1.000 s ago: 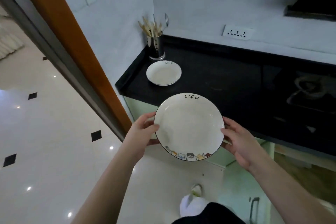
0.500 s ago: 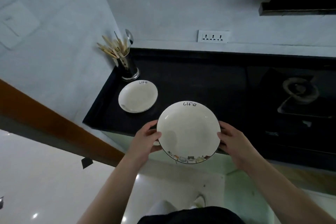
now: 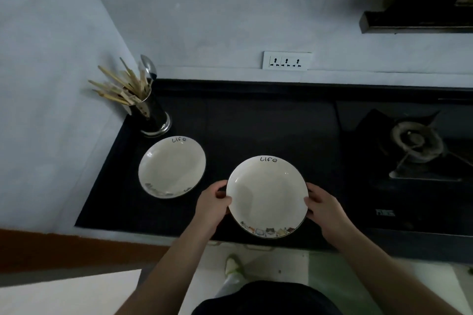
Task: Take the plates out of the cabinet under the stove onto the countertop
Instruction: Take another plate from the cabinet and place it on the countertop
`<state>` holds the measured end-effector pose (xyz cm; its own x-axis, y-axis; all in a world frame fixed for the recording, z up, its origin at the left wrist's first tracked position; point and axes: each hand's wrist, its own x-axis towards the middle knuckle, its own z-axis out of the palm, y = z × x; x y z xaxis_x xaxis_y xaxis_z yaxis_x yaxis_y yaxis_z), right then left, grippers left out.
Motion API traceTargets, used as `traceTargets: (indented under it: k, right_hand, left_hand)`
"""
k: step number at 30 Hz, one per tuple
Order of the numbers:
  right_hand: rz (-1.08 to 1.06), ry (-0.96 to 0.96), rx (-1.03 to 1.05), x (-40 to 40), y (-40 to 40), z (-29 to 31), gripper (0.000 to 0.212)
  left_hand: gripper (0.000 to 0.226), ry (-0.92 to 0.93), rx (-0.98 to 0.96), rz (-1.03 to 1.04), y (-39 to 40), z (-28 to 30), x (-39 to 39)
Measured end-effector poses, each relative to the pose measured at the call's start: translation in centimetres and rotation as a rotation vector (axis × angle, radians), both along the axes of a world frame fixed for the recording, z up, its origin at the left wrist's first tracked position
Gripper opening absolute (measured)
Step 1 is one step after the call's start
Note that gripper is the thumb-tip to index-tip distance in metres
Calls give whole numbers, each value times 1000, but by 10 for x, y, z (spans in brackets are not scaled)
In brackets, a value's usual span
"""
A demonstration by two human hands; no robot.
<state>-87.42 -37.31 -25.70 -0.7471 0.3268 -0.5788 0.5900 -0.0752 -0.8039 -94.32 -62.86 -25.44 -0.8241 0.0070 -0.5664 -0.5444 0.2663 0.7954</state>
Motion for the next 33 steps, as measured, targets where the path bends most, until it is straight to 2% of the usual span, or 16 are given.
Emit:
traceTargets:
  k: [7,14,20,33]
  right_hand:
    - [-35,-75,144,-41,0,-16,39]
    - [-88,-63,173,-58,18,-31,36]
    - [-40,-66,188,-71,43,-39,35]
    - [9,-74,212,-79,72,-64,36]
  left_hand:
    - [53,4,-85,-83,13,-26,-45]
    - [56,-22,-154,-127,38,-36,-72]
    - [55,-45,-230,-102,60,-37,-72]
    - [56,-63,-262,-100,86,-34,-70]
